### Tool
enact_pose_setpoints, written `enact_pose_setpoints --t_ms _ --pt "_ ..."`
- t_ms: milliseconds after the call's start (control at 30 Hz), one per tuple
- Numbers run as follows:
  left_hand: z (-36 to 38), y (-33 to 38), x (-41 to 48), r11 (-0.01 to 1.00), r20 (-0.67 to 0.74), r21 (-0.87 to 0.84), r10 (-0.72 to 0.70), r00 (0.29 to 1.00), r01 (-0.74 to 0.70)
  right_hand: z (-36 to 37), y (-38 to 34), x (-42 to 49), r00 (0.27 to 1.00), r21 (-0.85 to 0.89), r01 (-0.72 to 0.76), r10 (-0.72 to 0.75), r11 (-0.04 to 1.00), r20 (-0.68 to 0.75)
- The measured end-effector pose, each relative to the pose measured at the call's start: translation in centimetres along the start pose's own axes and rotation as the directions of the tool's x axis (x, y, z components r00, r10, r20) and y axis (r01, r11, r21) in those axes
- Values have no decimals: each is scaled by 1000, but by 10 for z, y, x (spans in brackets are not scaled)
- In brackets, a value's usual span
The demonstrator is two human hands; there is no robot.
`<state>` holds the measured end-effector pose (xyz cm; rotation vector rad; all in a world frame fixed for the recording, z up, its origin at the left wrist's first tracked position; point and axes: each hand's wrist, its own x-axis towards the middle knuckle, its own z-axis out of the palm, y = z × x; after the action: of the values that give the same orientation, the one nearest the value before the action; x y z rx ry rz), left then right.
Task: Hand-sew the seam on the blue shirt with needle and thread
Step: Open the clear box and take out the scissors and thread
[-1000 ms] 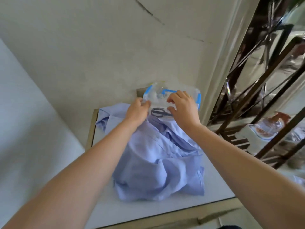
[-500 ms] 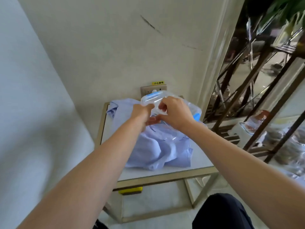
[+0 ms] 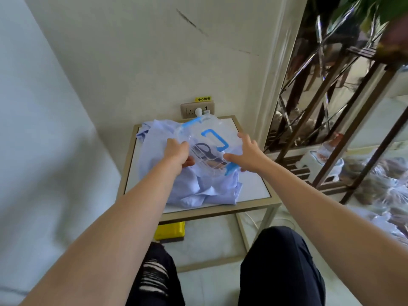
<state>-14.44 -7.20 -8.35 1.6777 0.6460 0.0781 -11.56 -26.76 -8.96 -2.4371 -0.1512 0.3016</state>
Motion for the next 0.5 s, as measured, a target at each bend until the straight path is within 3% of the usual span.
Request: enact_pose_setpoints --t_ms 200,400,500 --pt "-2 -1 6 996 -14 65 60 998 -59 6 7 7 997 294 2 23 956 -80" --pt "-17 5 10 993 21 88 72 997 -74 -3 4 26 963 489 -25 153 872 -223" --pt "-23 4 11 984 -25 153 95 995 -90 1 5 29 975 517 -56 159 854 -158"
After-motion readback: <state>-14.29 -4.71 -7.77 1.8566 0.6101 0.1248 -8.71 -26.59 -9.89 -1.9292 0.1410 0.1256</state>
